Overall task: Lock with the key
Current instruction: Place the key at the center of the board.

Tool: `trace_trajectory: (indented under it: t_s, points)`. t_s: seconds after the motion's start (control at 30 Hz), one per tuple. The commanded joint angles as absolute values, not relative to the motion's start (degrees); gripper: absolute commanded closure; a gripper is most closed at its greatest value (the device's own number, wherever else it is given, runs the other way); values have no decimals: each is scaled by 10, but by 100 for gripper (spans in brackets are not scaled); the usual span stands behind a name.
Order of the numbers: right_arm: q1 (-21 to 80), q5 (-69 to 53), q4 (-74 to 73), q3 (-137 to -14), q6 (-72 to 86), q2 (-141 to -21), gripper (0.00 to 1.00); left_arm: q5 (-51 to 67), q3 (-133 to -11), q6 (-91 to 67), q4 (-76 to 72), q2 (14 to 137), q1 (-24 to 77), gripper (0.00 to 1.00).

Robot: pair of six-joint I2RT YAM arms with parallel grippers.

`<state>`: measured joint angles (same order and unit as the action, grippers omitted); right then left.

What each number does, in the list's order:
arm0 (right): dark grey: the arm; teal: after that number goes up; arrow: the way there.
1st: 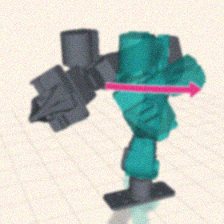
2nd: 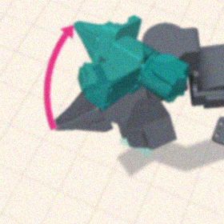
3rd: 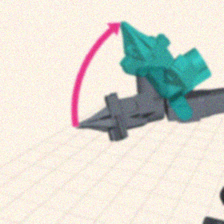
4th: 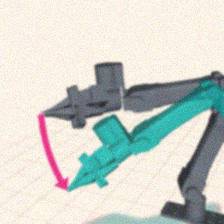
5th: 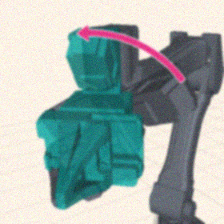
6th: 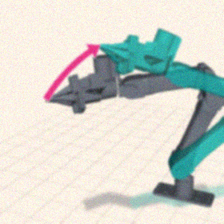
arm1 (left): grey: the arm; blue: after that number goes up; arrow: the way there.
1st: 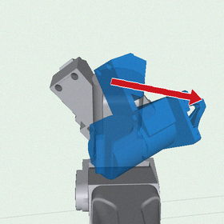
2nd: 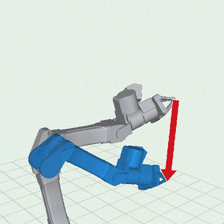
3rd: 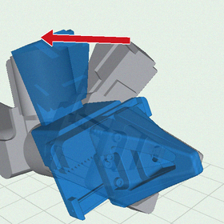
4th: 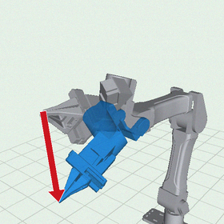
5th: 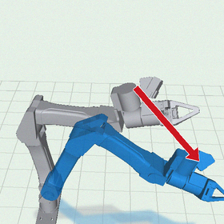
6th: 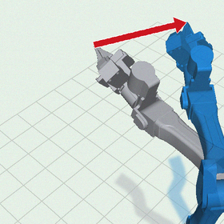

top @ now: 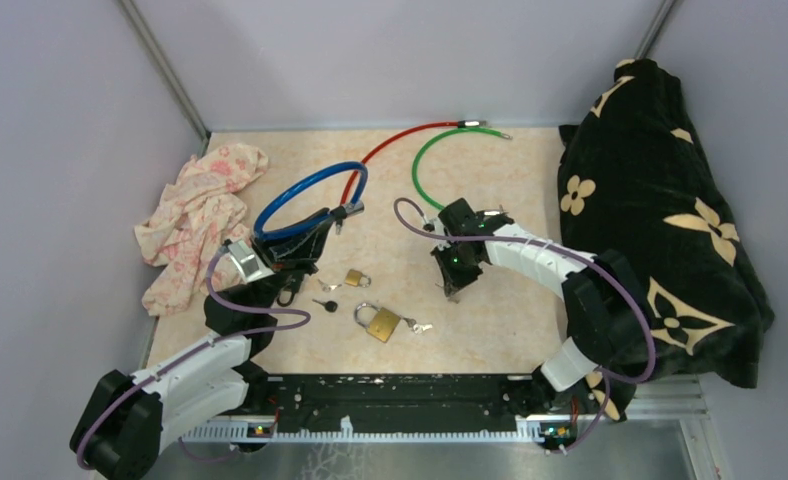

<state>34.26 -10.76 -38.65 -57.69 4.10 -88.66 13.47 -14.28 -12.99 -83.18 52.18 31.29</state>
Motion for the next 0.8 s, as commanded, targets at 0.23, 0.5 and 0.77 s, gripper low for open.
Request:
trace_trajectory:
  t_s: [0.23,0.5,0.77]
  points:
    - [344,-62,-427,-607,100,-912,51,128,-157,-132,-880,513,311,100]
    - [363,-159,-190,-625,24,-734,2,130,-157,-133,-879,513,311,100]
    - [408,-293,334,-561,21,-685,2,137,-158,-130,-876,512,311,100]
